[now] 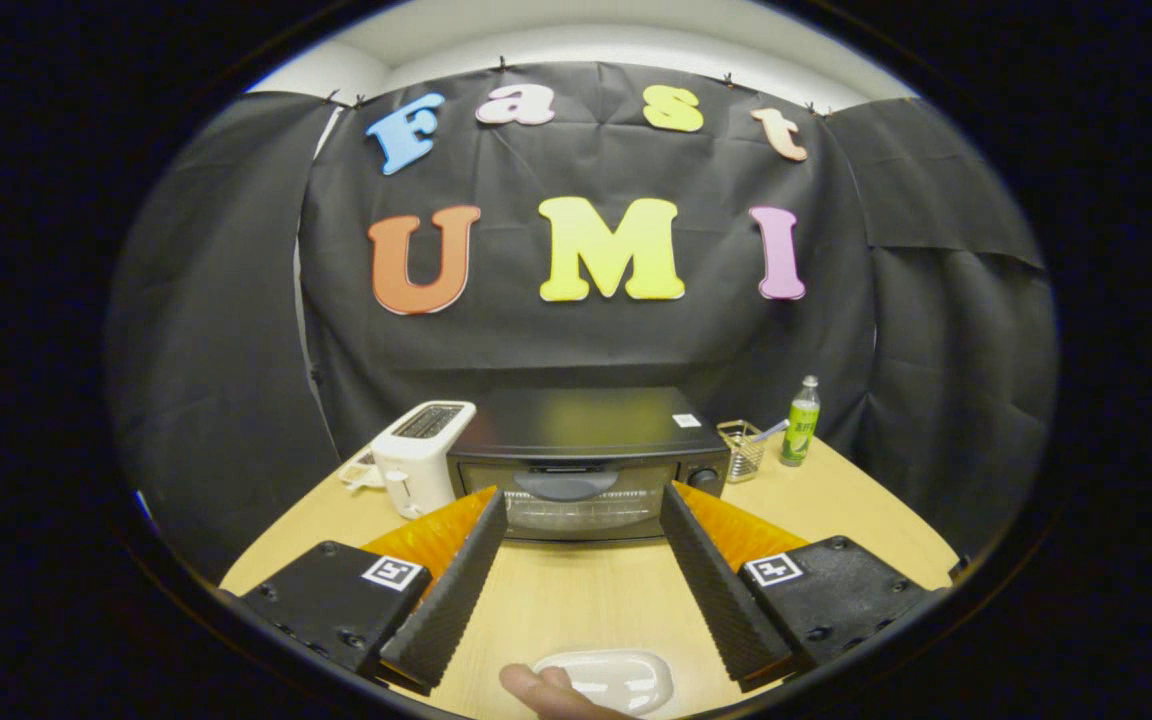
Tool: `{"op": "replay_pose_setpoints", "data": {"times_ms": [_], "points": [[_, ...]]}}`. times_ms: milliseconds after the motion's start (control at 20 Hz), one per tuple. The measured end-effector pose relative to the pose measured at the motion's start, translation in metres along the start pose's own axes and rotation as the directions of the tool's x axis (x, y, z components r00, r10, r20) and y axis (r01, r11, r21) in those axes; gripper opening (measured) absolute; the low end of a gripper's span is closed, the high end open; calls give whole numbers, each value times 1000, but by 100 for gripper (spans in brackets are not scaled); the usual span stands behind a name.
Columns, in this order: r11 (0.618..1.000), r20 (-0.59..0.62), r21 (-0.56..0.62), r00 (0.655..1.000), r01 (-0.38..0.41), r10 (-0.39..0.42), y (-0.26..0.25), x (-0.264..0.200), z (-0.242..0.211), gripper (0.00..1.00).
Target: Open the toaster oven, put the food inside, and close the toaster oven door.
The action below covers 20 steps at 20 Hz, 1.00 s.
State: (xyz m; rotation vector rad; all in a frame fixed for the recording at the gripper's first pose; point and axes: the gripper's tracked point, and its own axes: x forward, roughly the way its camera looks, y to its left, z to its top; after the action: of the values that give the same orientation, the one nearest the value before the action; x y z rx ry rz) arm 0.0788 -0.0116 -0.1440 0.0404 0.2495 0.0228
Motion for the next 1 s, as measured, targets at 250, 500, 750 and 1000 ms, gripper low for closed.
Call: {"op": "replay_pose_setpoints", "data": {"times_ms": [250,500,750,1000], "points": [[997,190,-73,982,13,1,1,-69,79,100],[998,245,-7,968,65,-61,-28,-131,99,100],[999,276,37,961,-32,21,-32,-174,76,100],[997,279,-36,957,-65,73,-26,-191,53,100]]}}
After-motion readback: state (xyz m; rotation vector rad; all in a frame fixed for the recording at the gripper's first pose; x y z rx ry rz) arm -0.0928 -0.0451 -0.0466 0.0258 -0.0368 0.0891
